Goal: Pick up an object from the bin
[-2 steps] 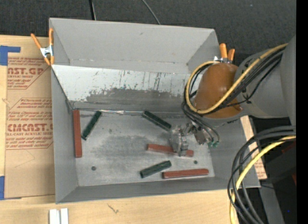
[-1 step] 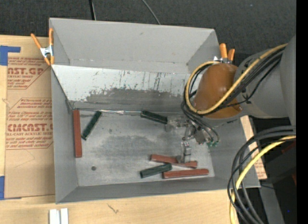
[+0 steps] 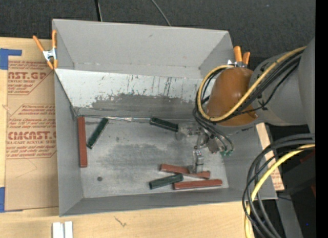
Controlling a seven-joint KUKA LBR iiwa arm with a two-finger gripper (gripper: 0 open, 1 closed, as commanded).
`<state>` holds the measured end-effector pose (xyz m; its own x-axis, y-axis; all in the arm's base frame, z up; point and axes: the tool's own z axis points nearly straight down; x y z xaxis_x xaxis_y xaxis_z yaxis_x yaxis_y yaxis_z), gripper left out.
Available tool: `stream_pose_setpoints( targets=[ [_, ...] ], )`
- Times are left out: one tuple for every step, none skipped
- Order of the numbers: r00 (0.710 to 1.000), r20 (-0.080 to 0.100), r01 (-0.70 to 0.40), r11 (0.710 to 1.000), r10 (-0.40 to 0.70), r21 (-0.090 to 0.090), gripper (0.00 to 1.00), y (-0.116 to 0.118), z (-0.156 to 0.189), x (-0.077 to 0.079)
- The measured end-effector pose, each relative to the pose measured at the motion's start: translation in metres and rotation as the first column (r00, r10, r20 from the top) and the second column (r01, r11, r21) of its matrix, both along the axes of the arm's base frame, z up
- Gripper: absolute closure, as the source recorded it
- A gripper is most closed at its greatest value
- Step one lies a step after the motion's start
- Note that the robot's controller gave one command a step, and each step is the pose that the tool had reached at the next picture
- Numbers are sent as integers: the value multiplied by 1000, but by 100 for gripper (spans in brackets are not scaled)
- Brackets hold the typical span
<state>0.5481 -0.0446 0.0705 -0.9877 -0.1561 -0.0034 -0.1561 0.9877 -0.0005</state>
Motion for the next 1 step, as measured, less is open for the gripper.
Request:
stream_pose_setpoints(
  targets=[
    [998,1,-57,998,57,0,0,9,0,-22]
  ],
)
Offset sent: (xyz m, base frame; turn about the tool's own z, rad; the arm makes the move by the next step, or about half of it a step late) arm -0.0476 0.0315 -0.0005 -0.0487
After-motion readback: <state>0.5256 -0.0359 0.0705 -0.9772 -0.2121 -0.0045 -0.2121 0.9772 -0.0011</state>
